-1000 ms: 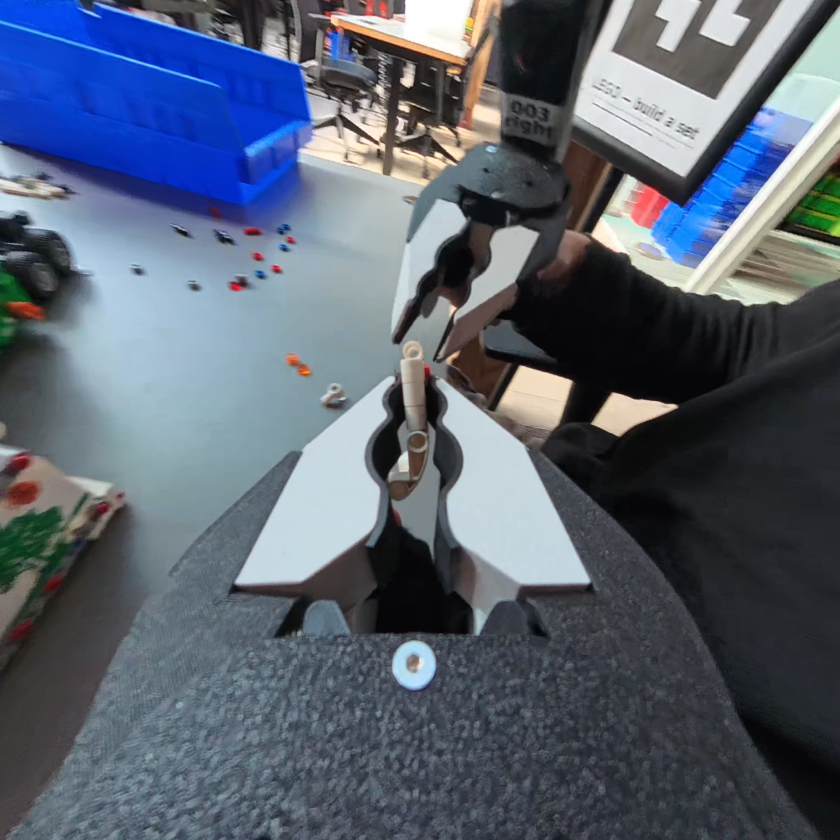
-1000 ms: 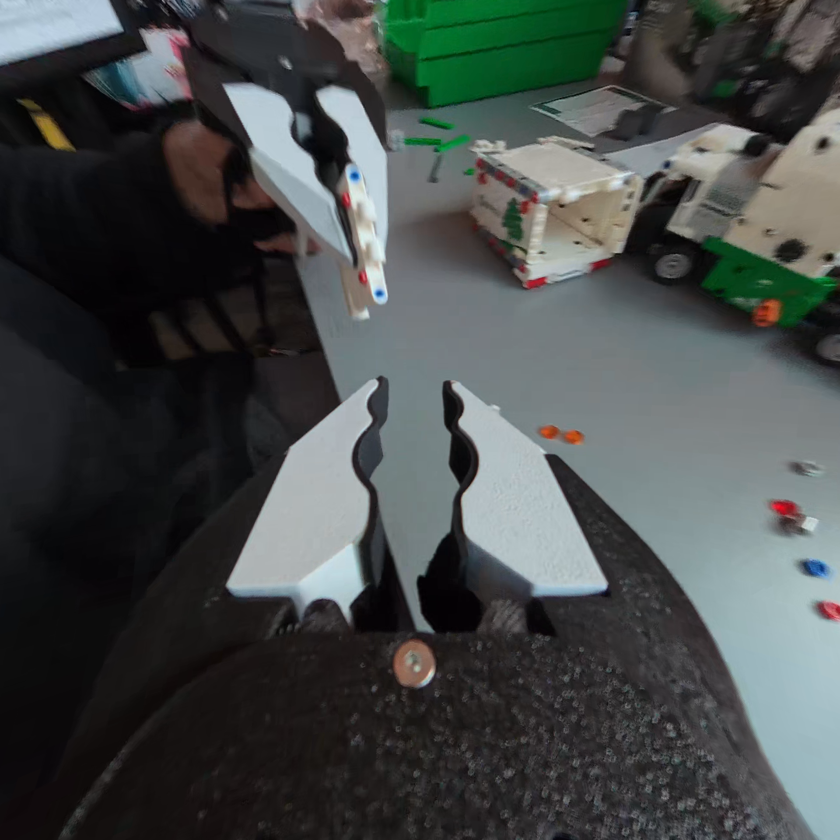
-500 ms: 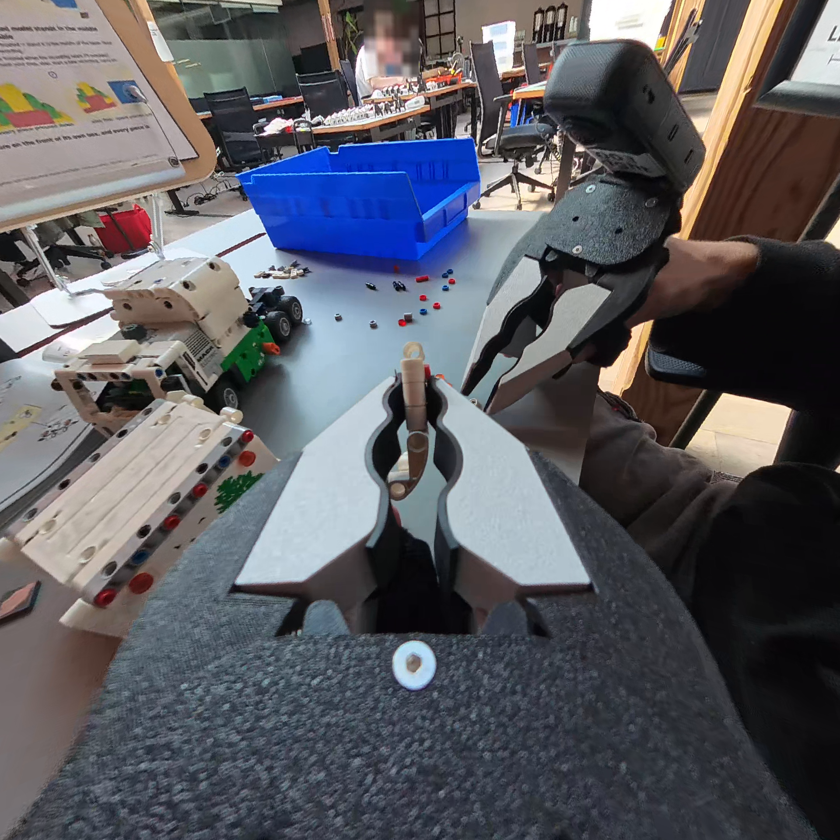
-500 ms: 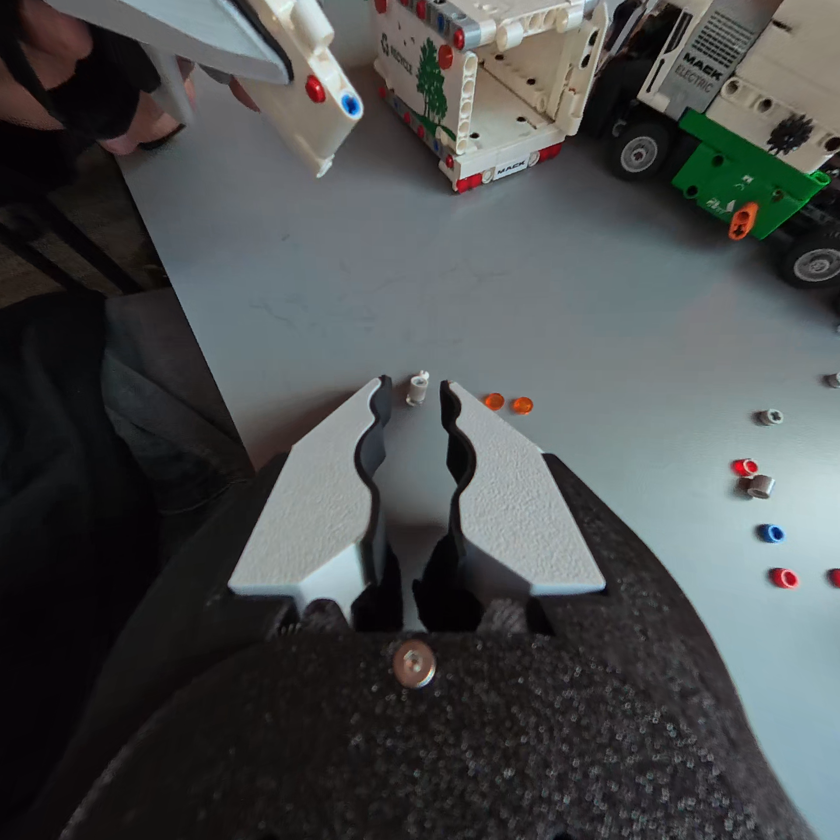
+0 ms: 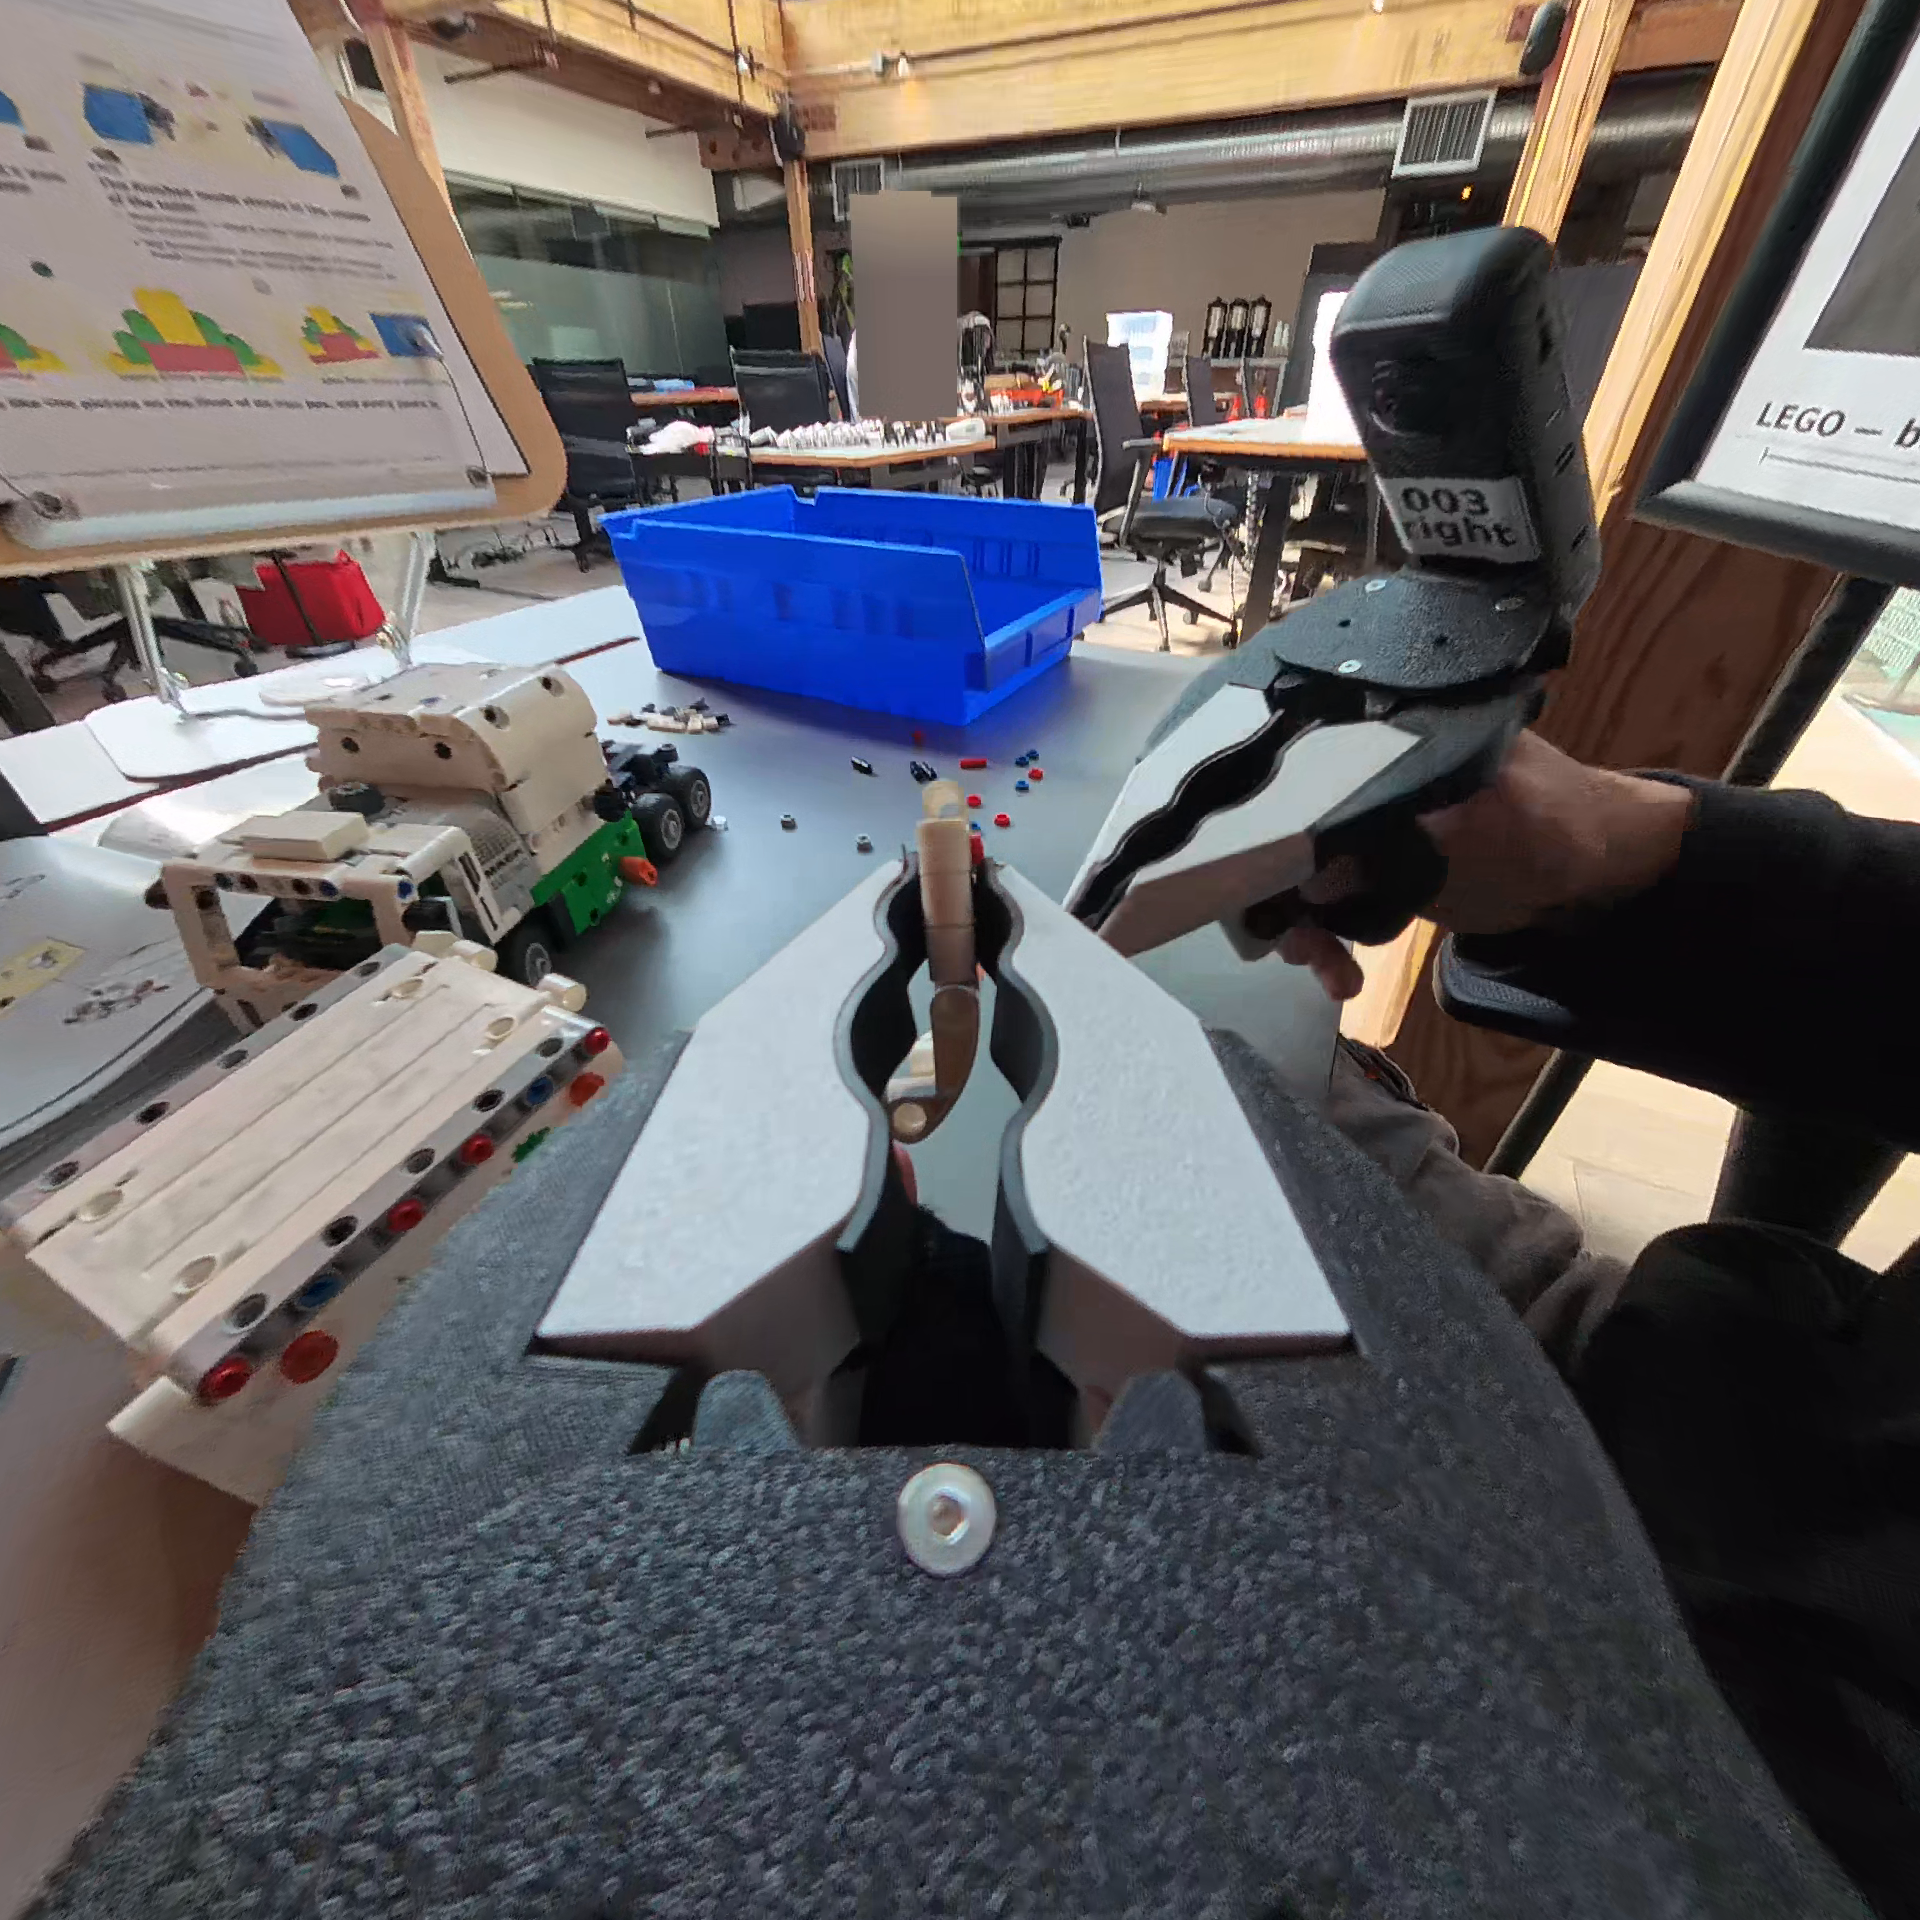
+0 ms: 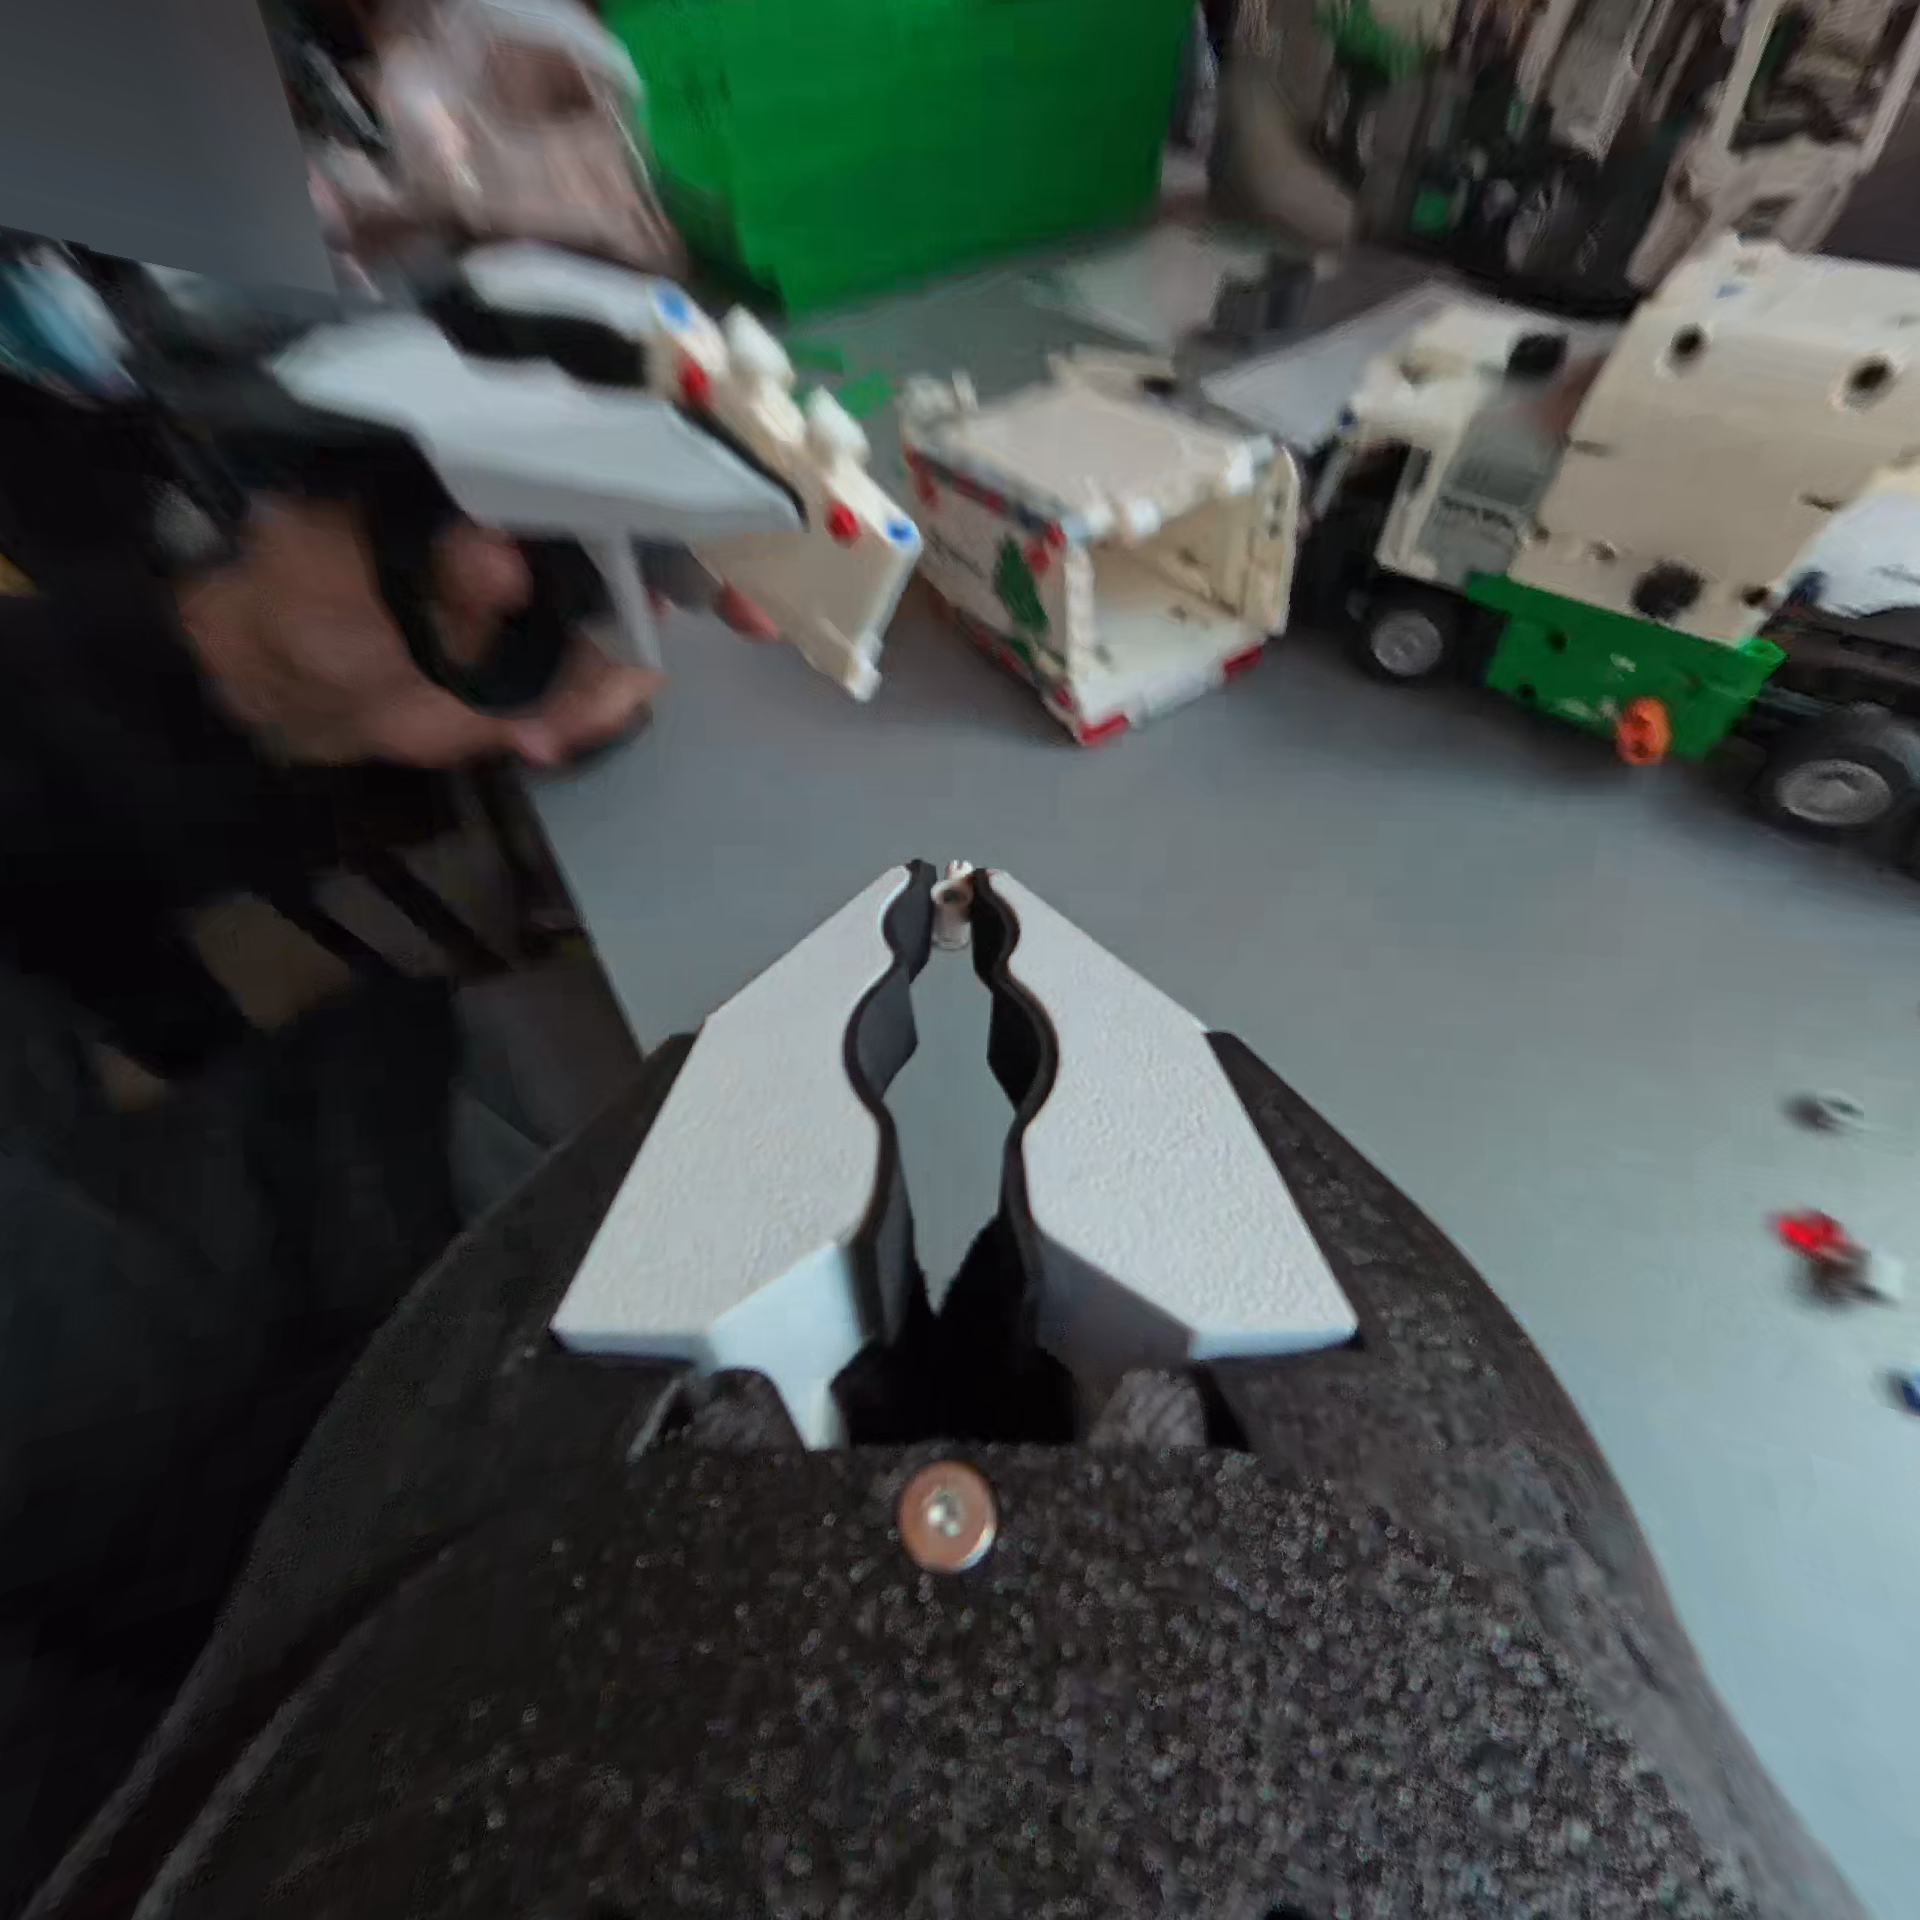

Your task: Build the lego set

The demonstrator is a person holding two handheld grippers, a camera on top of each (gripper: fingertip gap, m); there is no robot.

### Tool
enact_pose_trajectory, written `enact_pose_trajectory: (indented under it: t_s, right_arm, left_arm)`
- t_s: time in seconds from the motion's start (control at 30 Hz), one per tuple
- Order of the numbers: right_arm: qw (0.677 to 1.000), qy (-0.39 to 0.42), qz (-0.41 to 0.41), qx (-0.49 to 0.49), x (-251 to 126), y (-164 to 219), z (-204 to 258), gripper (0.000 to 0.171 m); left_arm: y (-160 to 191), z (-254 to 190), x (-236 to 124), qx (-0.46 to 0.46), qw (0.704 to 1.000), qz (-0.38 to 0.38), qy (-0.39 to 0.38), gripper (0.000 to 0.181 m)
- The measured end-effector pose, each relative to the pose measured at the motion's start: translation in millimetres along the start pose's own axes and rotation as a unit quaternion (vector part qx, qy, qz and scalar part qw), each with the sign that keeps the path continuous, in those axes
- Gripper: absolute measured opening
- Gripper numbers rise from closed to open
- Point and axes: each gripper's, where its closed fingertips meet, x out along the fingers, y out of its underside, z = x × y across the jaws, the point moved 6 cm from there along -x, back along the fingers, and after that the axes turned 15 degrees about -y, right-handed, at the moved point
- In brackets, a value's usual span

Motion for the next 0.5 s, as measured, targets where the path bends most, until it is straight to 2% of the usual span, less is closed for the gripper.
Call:
enact_pose_trajectory:
  t_s: [0.03,0.1,0.3,0.37,0.5]
  right_arm:
    - [0.995,-0.060,-0.079,0.034,-1,-14,11,0.005]
    - [0.963,-0.142,-0.203,0.109,2,-33,24,0.005]
    - [0.883,-0.197,-0.351,0.240,14,-37,28,0.005]
    - [0.879,-0.196,-0.356,0.248,16,-36,30,0.005]
    - [0.910,-0.159,-0.332,0.192,11,-39,34,0.005]
  left_arm:
    - [-3,-1,-1,-0.002,1.000,-0.021,0.001,0.006]
    - [-7,-5,-2,0.001,0.998,-0.058,-0.002,0.006]
    - [-6,-21,-1,0.086,0.991,-0.094,-0.039,0.005]
    - [-5,-25,0,0.106,0.989,-0.095,-0.049,0.006]
    - [-5,-23,2,0.099,0.989,-0.091,-0.056,0.005]
